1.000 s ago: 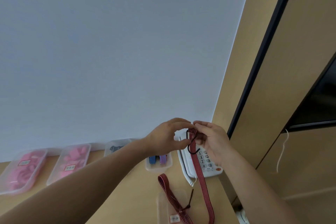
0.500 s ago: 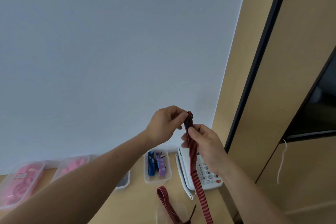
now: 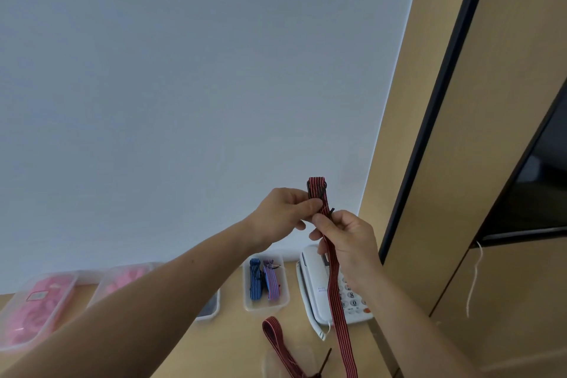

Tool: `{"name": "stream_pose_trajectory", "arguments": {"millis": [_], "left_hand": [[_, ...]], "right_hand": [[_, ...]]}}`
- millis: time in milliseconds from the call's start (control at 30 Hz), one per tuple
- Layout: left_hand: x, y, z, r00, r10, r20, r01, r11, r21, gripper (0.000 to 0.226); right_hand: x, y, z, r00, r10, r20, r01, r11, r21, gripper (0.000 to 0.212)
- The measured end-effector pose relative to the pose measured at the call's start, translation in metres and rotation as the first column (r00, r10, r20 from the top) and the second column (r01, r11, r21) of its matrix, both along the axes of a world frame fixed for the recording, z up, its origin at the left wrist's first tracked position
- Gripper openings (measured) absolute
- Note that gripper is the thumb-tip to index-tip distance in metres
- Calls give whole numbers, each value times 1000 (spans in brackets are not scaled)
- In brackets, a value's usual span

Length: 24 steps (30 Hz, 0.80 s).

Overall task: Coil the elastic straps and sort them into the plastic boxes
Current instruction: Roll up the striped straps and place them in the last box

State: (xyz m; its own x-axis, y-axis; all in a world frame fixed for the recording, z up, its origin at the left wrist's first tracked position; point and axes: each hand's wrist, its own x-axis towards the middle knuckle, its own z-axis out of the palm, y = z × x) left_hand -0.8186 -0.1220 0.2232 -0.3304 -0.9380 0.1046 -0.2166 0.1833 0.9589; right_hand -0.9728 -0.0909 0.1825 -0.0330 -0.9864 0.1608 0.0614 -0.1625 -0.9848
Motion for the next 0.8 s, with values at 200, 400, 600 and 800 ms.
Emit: {"name": "stream_pose_trajectory", "arguments": {"millis": [200, 400, 600, 800], "left_hand": [[3, -1, 3, 992, 111, -64, -110, 994, 20, 25], [8, 0, -4, 943, 252, 218, -176, 932, -318, 29], [15, 10, -18, 772, 453, 446, 222, 465, -857, 27], [17, 2, -25, 693, 533, 486, 364, 322, -874, 47]], "right_hand": [[3, 7, 0, 998, 65, -22, -64, 998, 21, 26], [4, 11, 0, 998, 55, -5, -54, 996, 70, 37], [5, 11, 10, 992, 87, 87, -96, 990, 104, 61], [5, 12, 8, 998, 66, 18, -67, 995, 70, 50]]}}
